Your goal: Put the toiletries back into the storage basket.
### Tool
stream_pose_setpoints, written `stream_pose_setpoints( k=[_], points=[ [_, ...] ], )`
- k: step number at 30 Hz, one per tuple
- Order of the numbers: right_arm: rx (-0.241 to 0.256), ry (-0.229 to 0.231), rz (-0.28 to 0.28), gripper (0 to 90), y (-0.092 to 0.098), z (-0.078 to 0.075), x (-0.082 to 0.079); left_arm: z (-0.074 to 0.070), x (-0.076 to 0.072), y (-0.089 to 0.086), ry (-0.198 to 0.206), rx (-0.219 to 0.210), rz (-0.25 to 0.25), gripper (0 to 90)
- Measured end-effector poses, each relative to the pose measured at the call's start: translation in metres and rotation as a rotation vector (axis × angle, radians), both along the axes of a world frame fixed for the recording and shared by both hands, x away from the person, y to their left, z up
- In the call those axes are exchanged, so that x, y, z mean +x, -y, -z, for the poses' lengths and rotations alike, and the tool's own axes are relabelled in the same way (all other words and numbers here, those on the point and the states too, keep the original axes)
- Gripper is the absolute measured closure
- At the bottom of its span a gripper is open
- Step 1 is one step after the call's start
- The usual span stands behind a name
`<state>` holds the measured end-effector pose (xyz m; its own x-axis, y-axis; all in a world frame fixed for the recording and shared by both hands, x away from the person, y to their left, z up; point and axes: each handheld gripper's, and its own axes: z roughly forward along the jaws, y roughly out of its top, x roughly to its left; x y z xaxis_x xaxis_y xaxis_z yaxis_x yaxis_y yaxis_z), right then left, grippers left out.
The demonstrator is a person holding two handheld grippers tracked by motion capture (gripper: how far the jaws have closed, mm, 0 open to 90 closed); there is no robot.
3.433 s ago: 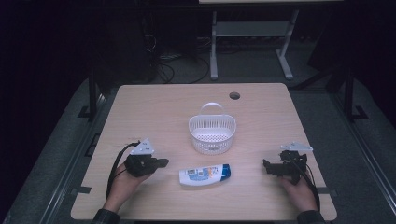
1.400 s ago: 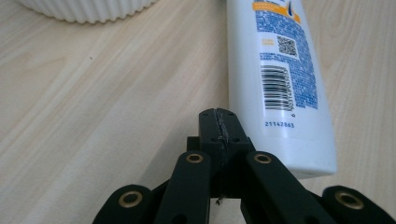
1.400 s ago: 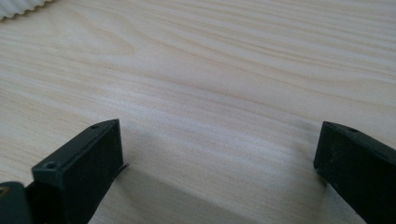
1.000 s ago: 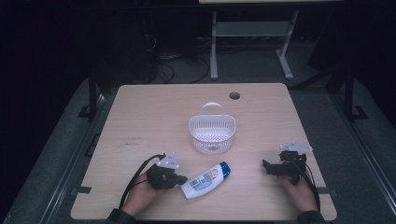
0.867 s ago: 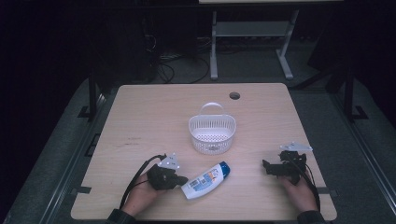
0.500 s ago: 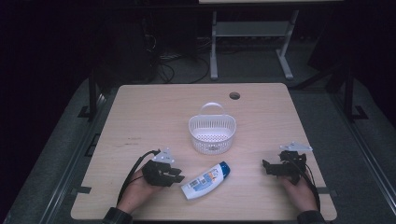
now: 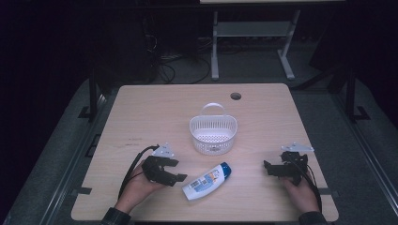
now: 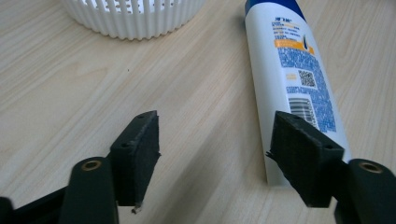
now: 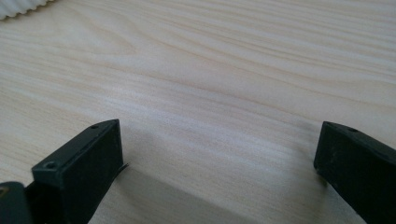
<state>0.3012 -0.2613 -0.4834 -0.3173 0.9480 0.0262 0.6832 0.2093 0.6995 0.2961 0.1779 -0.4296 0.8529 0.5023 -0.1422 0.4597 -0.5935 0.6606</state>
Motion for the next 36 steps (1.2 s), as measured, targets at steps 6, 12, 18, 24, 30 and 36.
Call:
stream_pose_setpoints(
  k=[6,12,18,24,30,36],
  points=[
    [0.000,0.000,0.000,0.7,0.000,0.000,0.000,-0.006,0.001,0.006,0.006,0.005,-0.003,26.1],
    [0.000,0.000,0.000,0.7,0.000,0.000,0.000,-0.009,0.002,0.017,0.025,0.035,-0.001,19.0],
    [0.000,0.000,-0.002,0.7,0.000,0.000,0.000,-0.013,0.001,0.026,0.036,0.037,-0.010,13.1],
    [-0.001,0.000,-0.003,0.7,0.000,0.000,0.000,-0.017,0.000,0.036,0.036,0.044,0.013,13.1],
    [0.000,0.000,-0.003,0.7,0.000,0.000,0.000,-0.020,0.001,0.050,0.040,0.046,0.025,13.2],
    [-0.001,0.000,-0.004,0.7,0.000,0.000,0.000,-0.021,0.002,0.066,0.035,0.057,0.038,13.2]
  ],
)
